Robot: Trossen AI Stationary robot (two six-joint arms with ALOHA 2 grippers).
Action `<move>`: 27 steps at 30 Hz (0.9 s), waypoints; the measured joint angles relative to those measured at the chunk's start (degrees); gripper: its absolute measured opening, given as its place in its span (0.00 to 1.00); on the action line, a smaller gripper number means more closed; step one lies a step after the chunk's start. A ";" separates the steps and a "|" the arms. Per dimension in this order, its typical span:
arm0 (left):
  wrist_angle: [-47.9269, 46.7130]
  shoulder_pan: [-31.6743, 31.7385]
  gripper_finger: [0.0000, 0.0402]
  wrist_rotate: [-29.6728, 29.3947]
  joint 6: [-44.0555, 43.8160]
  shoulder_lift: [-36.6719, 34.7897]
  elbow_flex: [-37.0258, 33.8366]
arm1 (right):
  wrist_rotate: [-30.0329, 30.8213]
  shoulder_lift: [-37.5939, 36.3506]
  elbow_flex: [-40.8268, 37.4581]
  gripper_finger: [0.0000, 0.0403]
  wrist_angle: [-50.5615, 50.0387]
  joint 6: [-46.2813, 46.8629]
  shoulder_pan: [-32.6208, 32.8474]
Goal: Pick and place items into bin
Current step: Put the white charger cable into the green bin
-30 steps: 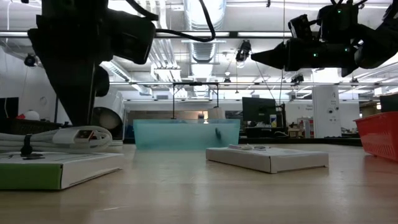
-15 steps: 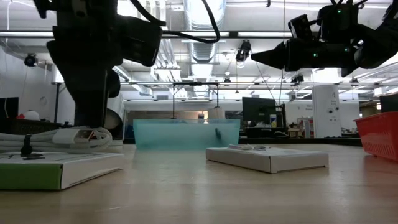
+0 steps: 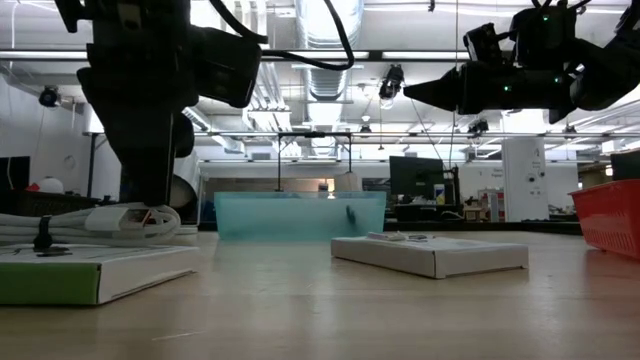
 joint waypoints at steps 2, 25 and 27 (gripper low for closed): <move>-0.02 -0.08 0.28 0.42 -0.04 0.00 -0.02 | 0.00 0.00 0.00 0.16 0.00 0.00 -0.01; 0.37 -0.15 0.28 3.48 -0.43 0.00 -2.60 | 0.00 0.00 0.00 0.16 -0.04 0.00 -0.02; 1.08 -0.15 0.28 3.50 -0.46 0.00 -2.62 | 0.00 0.00 0.00 0.16 -0.04 0.00 -0.02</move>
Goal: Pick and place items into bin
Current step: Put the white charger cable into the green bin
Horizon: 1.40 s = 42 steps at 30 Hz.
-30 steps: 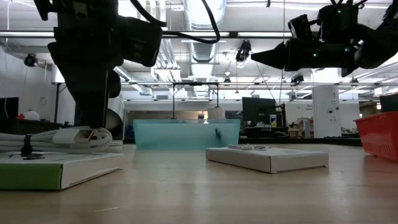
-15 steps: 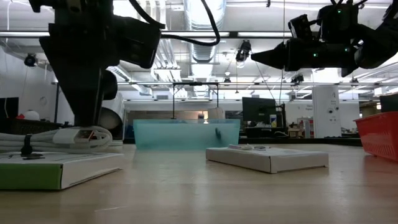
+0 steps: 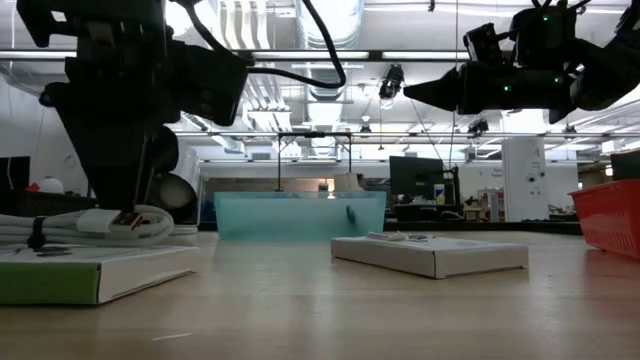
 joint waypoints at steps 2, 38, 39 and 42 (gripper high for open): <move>0.82 0.00 0.27 0.02 0.04 0.00 0.02 | 0.00 0.00 0.00 0.16 0.00 0.00 0.02; -2.21 14.73 0.00 -3.76 36.85 -1.29 5.77 | 0.00 0.00 0.00 0.16 0.02 0.00 0.01; -2.22 15.81 0.00 -4.19 39.19 -1.29 6.40 | 0.02 0.00 0.00 0.16 0.02 0.00 0.02; -2.35 18.74 0.00 -4.84 46.81 -1.29 8.89 | 0.02 0.00 0.00 0.16 0.00 0.00 0.00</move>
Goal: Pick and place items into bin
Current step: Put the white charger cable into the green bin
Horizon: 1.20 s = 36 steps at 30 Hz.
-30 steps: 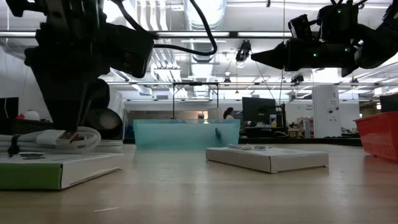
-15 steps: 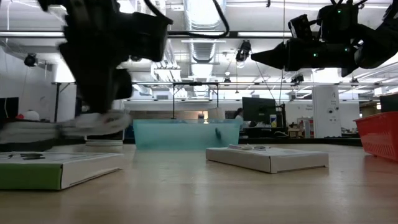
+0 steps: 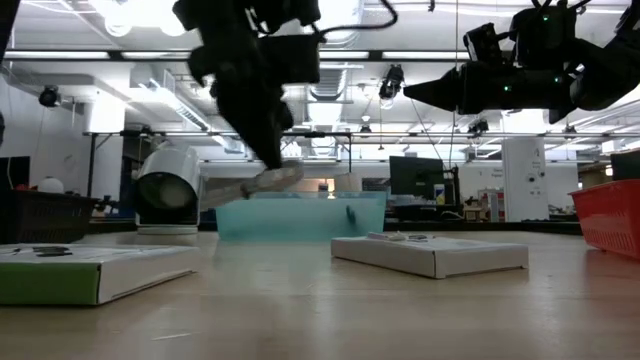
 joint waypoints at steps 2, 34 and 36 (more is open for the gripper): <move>-0.39 2.00 0.01 -2.00 4.14 -0.01 1.74 | 0.00 0.00 0.00 0.16 0.00 0.00 0.00; 5.75 20.06 0.18 -10.24 18.32 0.07 7.12 | -0.01 0.00 0.00 0.16 -0.02 -0.88 0.00; 5.81 20.06 0.24 -10.24 18.32 0.07 7.09 | -0.02 0.00 0.00 0.16 -0.04 -1.05 0.00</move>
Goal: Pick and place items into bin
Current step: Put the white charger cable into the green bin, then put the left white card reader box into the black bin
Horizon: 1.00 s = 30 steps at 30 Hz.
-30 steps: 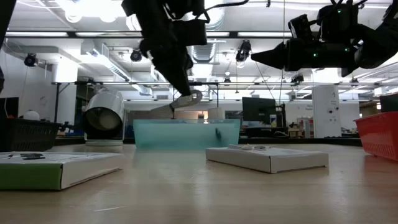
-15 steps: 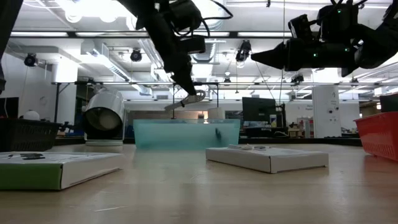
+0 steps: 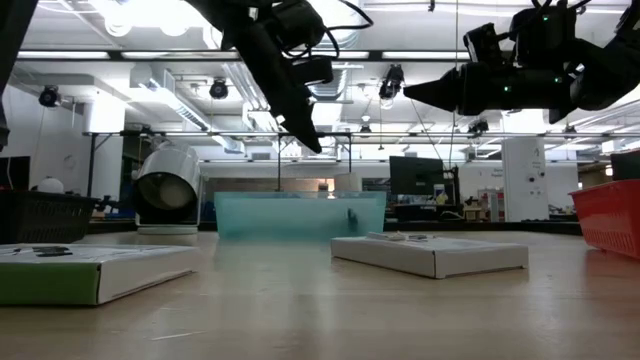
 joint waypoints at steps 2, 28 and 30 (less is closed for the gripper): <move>0.01 0.00 0.30 0.00 -0.03 0.00 0.00 | 0.02 0.00 0.00 0.16 0.02 0.00 0.01; -18.00 -33.44 0.43 -3.41 -33.97 -0.04 2.01 | 0.01 0.00 0.00 0.16 -0.01 0.17 0.02; -17.92 -36.69 0.43 -3.54 -40.75 -0.04 2.35 | 0.02 0.00 0.00 0.16 0.00 0.15 0.00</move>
